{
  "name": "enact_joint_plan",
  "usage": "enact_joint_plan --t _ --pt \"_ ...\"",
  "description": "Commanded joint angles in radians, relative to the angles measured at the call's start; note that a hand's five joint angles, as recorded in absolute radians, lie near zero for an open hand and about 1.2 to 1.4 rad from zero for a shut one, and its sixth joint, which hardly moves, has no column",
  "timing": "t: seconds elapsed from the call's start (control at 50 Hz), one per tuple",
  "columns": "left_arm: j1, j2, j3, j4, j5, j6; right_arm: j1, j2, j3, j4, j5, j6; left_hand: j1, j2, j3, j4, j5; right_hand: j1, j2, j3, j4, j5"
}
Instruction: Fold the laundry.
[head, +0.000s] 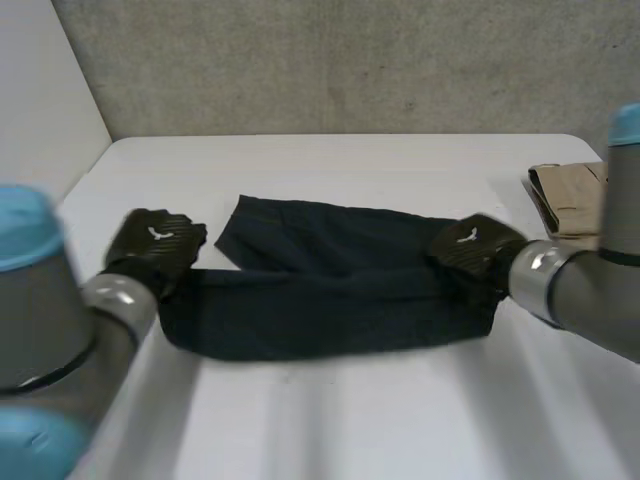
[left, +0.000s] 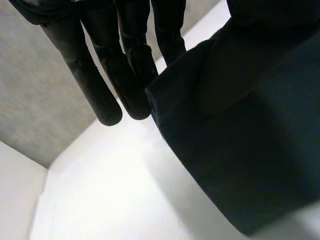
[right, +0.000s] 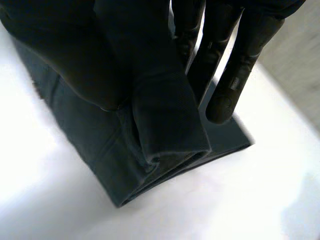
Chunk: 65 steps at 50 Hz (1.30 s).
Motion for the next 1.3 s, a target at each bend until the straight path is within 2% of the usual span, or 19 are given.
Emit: enact_joint_plan --t 0.02,0.1,0.14,0.2,0.22,0.24,0.32,0.38,0.52,0.66,0.76,0.84,0.98,1.08,1.18,1.3 --pt "0.023 -0.307 0.250 0.102 -0.002 0.024 0.020 0.252 -0.295 0.081 0.027 0.020 0.247 0.199 0.206 0.198 0.252 0.432 0.215 0.220 0.208 0.239" --pt "0.026 -0.377 0.437 0.177 0.000 0.090 0.028 0.305 -0.506 0.035 0.096 0.081 0.247 0.199 0.206 0.198 0.252 0.432 0.215 0.220 0.208 0.239" --pt "0.026 -0.387 0.511 0.240 0.001 0.123 0.028 0.324 -0.649 -0.041 0.133 0.135 0.247 0.199 0.206 0.198 0.252 0.432 0.215 0.220 0.208 0.239" --pt "0.036 -0.378 0.630 0.402 0.000 0.174 0.032 0.327 -0.757 -0.127 0.150 0.167 0.247 0.199 0.206 0.198 0.252 0.432 0.215 0.220 0.208 0.239" --pt "0.039 -0.370 0.650 0.450 0.000 0.179 0.036 0.324 -0.821 -0.202 0.155 0.181 0.247 0.199 0.206 0.198 0.252 0.432 0.215 0.220 0.208 0.239" --pt "0.043 -0.349 0.684 0.540 -0.002 0.176 0.036 0.321 -0.849 -0.241 0.155 0.187 0.247 0.199 0.206 0.198 0.252 0.432 0.215 0.220 0.208 0.239" --pt "0.046 -0.283 0.729 0.727 -0.013 0.157 0.048 0.289 -0.901 -0.451 0.178 0.189 0.247 0.199 0.206 0.198 0.252 0.432 0.215 0.220 0.208 0.239" --pt "0.043 -0.262 0.726 0.737 -0.013 0.143 0.052 0.252 -0.880 -0.563 0.191 0.186 0.247 0.199 0.206 0.198 0.252 0.432 0.215 0.220 0.208 0.239" --pt "0.045 -0.216 0.589 0.651 -0.013 0.082 0.059 0.230 -0.762 -0.582 0.184 0.186 0.247 0.199 0.206 0.198 0.252 0.432 0.215 0.220 0.208 0.239" --pt "0.037 -0.187 0.326 0.562 -0.013 0.044 0.059 0.207 -0.495 -0.580 0.169 0.178 0.247 0.199 0.206 0.198 0.252 0.432 0.215 0.220 0.208 0.239" --pt "0.022 -0.201 0.145 0.545 -0.009 0.050 0.059 0.227 -0.277 -0.530 0.149 0.146 0.247 0.199 0.206 0.198 0.252 0.432 0.215 0.220 0.208 0.239" --pt "-0.021 -0.210 0.013 0.530 -0.009 0.064 0.057 0.241 -0.148 -0.445 0.153 0.076 0.247 0.199 0.206 0.198 0.252 0.432 0.215 0.220 0.208 0.239" --pt "-0.066 -0.146 -0.145 0.362 -0.013 0.085 0.048 0.200 0.027 -0.341 0.144 0.023 0.247 0.199 0.206 0.198 0.252 0.432 0.215 0.220 0.208 0.239" --pt "-0.066 -0.057 -0.213 0.200 -0.013 0.073 0.049 0.053 0.177 -0.299 0.126 -0.010 0.247 0.199 0.206 0.198 0.252 0.432 0.215 0.220 0.208 0.239" --pt "-0.087 0.021 -0.267 0.058 -0.014 0.070 0.045 -0.034 0.280 -0.230 0.098 -0.092 0.247 0.199 0.206 0.198 0.252 0.432 0.215 0.220 0.208 0.239" --pt "-0.133 0.132 -0.319 -0.065 -0.011 0.073 0.042 -0.119 0.418 -0.049 0.089 -0.214 0.247 0.199 0.206 0.198 0.252 0.432 0.215 0.220 0.208 0.239"
